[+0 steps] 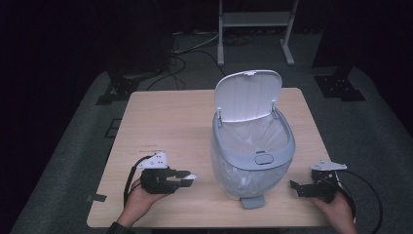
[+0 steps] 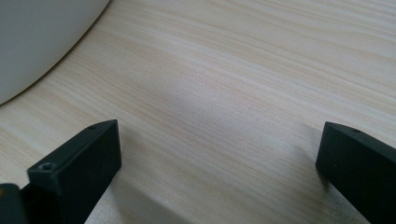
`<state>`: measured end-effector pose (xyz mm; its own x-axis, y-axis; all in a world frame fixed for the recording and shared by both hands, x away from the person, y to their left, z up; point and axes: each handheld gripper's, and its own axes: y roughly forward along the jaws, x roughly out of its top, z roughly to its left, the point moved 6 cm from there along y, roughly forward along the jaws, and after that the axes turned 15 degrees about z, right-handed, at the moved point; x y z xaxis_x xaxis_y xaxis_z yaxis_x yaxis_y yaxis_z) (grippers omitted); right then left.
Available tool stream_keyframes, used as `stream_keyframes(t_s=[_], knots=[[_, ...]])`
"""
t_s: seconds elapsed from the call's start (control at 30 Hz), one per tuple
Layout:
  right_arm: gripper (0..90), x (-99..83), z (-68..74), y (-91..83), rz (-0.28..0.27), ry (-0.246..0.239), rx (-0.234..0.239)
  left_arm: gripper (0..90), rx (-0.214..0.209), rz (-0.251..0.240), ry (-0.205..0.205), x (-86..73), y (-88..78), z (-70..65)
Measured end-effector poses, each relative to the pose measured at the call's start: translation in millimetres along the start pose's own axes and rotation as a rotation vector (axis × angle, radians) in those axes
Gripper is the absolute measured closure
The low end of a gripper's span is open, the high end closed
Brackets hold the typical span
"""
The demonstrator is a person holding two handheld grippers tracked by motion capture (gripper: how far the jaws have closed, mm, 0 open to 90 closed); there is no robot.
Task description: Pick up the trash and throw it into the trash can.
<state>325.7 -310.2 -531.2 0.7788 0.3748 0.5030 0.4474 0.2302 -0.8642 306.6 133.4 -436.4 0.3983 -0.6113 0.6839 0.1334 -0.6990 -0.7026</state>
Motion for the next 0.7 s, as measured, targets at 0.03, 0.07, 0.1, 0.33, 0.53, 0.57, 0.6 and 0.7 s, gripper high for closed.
stream_keyframes(t_s=[0.03, 0.07, 0.1, 0.33, 0.53, 0.57, 0.6, 0.7], knots=[[0.0, 0.0, 0.0, 0.0, 0.000, 0.000, 0.000, 64.1, -0.002, -0.004, 0.002, 2.2, -1.4, -0.5], [0.0, 0.0, 0.0, 0.0, 0.000, 0.000, 0.000, 64.1, -0.004, -0.007, 0.007, 4.0, -2.6, -0.8], [0.0, 0.0, 0.0, 0.0, 0.000, 0.000, 0.000, 64.1, -0.009, -0.010, 0.009, 6.8, -4.4, -1.8], [0.0, 0.0, 0.0, 0.0, 0.000, 0.000, 0.000, 64.1, -0.023, -0.032, 0.030, 22.1, -14.4, -5.7], [0.0, 0.1, 0.0, 0.0, -0.001, 0.000, 0.000, 64.1, -0.035, -0.049, 0.045, 35.4, -24.2, -9.7], [0.0, 0.1, -0.1, 0.1, -0.001, -0.001, 0.000, 64.2, -0.037, -0.052, 0.047, 37.7, -25.6, -10.3], [0.0, 0.0, 0.0, 0.0, 0.000, 0.000, 0.000, 64.2, -0.040, -0.053, 0.051, 40.4, -27.4, -10.9], [0.0, 0.1, -0.1, 0.1, -0.001, -0.001, 0.000, 64.2, -0.046, -0.058, 0.060, 47.4, -30.9, -13.0]])
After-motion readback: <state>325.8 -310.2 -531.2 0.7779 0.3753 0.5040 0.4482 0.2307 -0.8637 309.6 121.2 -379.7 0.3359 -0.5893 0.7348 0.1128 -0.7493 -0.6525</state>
